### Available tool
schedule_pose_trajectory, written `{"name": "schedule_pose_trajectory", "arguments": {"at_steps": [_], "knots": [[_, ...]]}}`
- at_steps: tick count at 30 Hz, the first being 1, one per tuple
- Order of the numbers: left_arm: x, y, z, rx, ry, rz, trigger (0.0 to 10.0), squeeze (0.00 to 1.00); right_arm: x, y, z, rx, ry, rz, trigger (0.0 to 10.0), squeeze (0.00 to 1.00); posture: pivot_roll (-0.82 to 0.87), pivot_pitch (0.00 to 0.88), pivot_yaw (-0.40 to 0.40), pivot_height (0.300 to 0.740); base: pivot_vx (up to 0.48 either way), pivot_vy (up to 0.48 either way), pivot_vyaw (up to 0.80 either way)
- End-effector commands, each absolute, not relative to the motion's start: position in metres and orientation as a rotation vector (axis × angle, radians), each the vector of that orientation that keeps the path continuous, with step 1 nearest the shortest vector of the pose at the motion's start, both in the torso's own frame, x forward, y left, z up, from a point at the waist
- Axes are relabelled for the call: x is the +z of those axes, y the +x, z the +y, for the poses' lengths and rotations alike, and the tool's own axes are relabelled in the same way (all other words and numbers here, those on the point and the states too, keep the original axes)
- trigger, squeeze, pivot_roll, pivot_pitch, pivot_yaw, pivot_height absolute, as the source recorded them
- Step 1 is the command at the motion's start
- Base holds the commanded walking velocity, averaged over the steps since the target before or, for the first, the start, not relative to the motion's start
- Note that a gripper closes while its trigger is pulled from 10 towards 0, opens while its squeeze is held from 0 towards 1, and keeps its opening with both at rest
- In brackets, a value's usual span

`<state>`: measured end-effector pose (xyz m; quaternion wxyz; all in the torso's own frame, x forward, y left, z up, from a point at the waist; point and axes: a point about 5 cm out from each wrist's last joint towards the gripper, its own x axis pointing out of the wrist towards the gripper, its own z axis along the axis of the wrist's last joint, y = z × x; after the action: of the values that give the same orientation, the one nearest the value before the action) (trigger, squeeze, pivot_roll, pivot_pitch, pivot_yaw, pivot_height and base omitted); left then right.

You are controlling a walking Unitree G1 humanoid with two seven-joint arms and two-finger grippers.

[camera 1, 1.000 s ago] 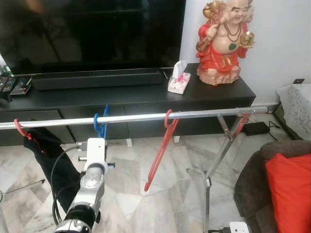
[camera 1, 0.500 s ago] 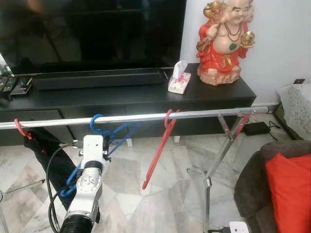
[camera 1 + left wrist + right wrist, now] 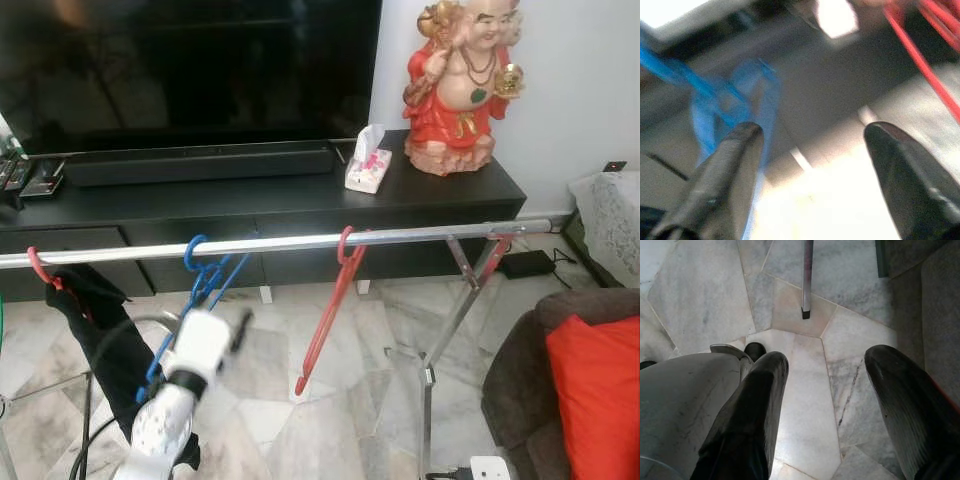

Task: Hang hanger

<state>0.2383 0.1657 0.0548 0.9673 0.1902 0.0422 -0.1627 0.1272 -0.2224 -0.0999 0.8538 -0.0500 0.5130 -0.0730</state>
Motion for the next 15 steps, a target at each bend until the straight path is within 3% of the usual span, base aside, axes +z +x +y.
{"name": "schedule_pose_trajectory", "arguments": {"at_steps": [1,7,15], "knots": [[0.042,0.233,0.168,-0.374,0.397,0.164,10.0,1.00,-0.100,0.127,-0.221,-0.151,-0.105,1.078,10.0,0.00,-0.18,0.000,0.004,0.740,0.000,0.000,0.00],[0.034,0.222,0.170,-0.465,0.396,0.236,10.0,1.00,-0.100,0.127,-0.221,-0.152,-0.104,1.080,10.0,0.00,-0.18,0.000,0.006,0.740,0.000,0.000,0.00],[-0.009,0.184,0.180,-0.694,0.531,0.523,10.0,1.00,-0.101,0.125,-0.220,-0.152,-0.100,1.088,10.0,0.00,-0.18,0.000,0.010,0.740,0.000,0.000,0.00]]}}
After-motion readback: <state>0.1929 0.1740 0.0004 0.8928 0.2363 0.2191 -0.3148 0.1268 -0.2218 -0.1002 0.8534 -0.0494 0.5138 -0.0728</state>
